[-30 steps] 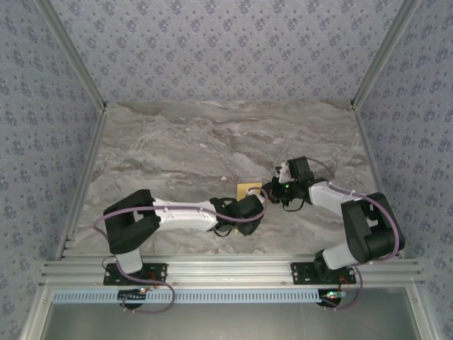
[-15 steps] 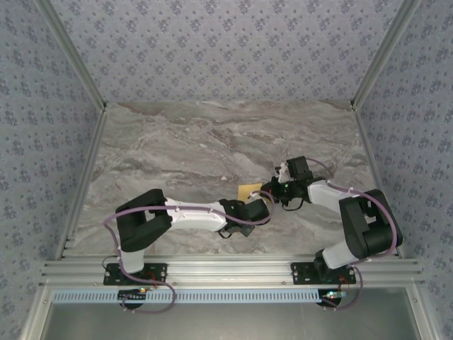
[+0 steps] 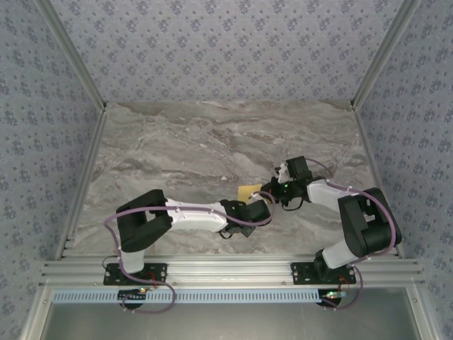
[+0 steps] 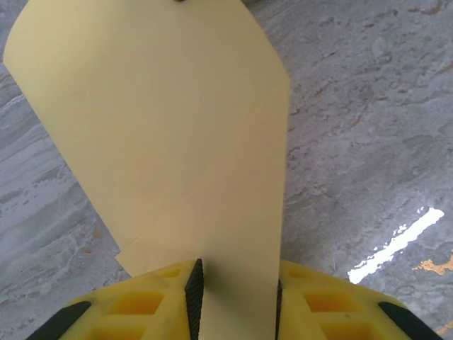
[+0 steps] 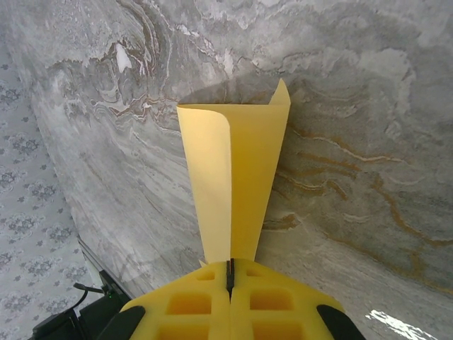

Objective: Fold a paper plane with a square sheet of paper (fold left side to right side)
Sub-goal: Fold the wing for the fifth time at the center of the table.

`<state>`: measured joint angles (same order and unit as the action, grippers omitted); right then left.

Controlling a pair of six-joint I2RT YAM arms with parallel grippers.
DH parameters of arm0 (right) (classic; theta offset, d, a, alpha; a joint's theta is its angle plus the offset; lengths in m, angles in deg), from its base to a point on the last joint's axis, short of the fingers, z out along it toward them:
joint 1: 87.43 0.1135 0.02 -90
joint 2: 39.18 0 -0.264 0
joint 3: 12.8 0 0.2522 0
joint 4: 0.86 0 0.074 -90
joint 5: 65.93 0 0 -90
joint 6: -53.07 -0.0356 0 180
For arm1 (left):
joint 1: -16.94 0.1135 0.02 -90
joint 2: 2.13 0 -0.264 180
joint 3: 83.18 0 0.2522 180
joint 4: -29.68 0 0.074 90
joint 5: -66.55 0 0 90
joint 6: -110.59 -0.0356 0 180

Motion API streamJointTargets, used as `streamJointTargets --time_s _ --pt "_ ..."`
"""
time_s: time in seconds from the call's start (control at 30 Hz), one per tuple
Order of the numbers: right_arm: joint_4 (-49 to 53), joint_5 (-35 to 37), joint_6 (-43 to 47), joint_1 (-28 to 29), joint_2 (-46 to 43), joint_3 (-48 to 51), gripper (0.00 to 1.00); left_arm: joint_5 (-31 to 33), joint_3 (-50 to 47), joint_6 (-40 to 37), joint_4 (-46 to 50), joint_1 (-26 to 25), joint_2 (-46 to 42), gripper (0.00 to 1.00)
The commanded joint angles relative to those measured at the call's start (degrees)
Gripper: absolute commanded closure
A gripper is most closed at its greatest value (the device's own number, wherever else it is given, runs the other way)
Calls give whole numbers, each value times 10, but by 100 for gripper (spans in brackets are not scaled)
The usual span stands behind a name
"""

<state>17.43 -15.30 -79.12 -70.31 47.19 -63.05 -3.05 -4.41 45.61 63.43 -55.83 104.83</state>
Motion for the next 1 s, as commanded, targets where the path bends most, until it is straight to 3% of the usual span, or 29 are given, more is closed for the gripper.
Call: streamJointTargets --time_s 0.0,0.27,0.4,0.7,0.8,0.97 --pt "15 3 9 -3 10 -16 100 -2 20 -2 13 -4 6 73" --pt "9 2 9 -4 17 -23 100 -13 24 -2 10 -4 8 79" --pt "8 -6 15 -16 5 -26 95 -22 24 2 5 -2 3 82" --pt "59 38 71 -80 -142 -4 41 -102 -31 35 -73 34 -36 86" --pt "86 45 110 -105 -188 13 32 -140 -57 53 -117 51 -52 86" --pt "123 59 159 -112 -221 41 27 -221 -117 101 -219 86 -79 86"
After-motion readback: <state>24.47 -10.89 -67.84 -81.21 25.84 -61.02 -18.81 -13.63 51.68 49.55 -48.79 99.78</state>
